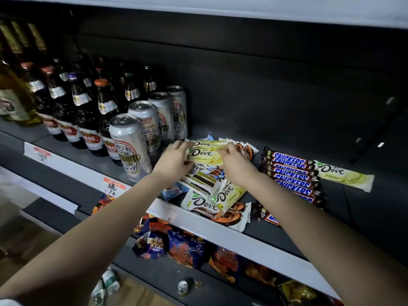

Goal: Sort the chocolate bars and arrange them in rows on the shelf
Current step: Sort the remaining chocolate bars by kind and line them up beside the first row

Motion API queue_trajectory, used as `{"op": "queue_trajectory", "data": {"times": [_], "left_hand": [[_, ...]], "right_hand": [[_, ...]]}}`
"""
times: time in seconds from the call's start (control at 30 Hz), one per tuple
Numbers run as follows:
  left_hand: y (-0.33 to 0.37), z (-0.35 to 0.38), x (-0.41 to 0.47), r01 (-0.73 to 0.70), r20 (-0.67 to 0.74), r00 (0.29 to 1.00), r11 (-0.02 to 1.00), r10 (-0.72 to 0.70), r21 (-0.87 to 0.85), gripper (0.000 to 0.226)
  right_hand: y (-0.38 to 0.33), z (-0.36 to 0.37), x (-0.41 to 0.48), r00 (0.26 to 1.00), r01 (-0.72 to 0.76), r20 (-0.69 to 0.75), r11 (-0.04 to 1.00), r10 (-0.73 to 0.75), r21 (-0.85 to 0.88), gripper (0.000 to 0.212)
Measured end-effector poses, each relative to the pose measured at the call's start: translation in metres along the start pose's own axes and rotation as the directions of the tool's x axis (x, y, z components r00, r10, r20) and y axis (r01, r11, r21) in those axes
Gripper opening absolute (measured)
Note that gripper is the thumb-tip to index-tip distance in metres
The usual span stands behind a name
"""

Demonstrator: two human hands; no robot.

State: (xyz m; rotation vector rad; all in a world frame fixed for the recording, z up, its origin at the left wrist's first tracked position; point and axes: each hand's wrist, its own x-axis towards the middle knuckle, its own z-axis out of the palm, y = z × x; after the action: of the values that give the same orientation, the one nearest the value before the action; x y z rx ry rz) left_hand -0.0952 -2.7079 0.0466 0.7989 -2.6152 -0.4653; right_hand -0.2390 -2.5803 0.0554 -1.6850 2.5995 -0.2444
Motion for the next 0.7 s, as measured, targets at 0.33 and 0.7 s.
{"op": "queue_trajectory", "data": {"times": [0.33, 0.7], "left_hand": [[0.05, 0.006, 0.018, -0.132, -0.091, 0.987, 0.991, 0.132, -0.001, 0.052], [0.162, 0.051, 0.04, -0.399, -0.052, 0.916, 0.917, 0.398, -0.016, 0.049]], "right_hand": [[0.04, -0.029, -0.034, 0.961, -0.029, -0.278, 0.999, 0.018, -0.035, 0.067], [0.141, -0.047, -0.118, 0.888, -0.22, -0.397, 0.972, 0.234, 0.08, 0.052]]}}
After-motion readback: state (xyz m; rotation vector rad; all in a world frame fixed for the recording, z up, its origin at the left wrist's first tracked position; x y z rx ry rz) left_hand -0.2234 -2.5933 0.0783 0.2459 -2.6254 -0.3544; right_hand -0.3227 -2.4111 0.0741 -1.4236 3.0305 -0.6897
